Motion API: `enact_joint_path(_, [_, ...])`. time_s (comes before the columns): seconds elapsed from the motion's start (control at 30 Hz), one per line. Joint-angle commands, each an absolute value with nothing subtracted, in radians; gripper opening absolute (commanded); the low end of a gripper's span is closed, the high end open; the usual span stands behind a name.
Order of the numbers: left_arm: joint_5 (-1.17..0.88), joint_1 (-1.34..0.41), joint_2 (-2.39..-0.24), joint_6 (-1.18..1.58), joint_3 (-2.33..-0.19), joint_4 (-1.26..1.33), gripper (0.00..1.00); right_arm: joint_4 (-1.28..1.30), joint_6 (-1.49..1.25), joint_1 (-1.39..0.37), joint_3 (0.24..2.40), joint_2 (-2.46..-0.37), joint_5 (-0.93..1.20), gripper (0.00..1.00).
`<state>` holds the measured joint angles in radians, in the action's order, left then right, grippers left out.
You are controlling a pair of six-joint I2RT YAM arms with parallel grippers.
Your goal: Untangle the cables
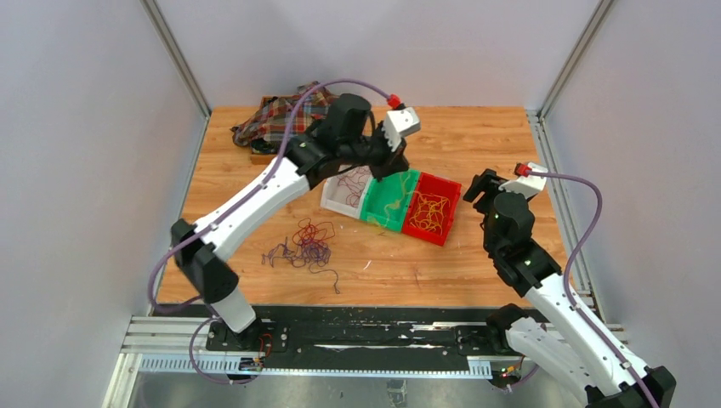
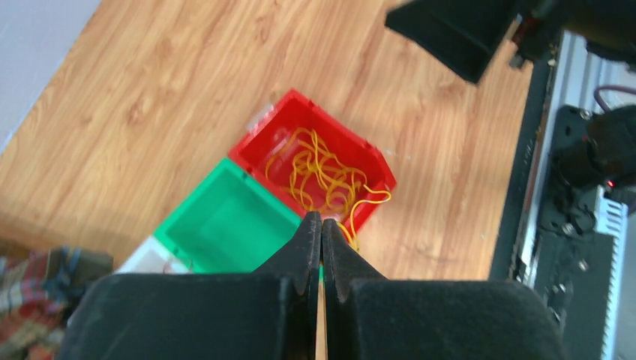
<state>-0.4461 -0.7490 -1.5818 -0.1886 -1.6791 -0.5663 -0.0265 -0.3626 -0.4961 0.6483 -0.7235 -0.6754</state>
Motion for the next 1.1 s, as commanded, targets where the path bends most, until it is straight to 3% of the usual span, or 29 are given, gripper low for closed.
enact_joint_path(0.0, [-0.434, -0.773, -1.728, -0.148, -1.806, -0.419, 0.00, 0.020, -0.369, -0.473, 0.649, -0.705, -0.712, 0.67])
enact_joint_path(0.47, [-0.389, -0.818, -2.091, -0.084, -2.148, -0.355, 0.00, 0.023, -0.331, -0.459, 0.651, -0.647, -0.743, 0.65])
enact_joint_path(1.07, [-0.243, -0.835, -2.073, -0.248, -1.831, -0.294, 0.01, 0.058, -0.380, -0.449, 0.634, -0.602, -0.754, 0.62])
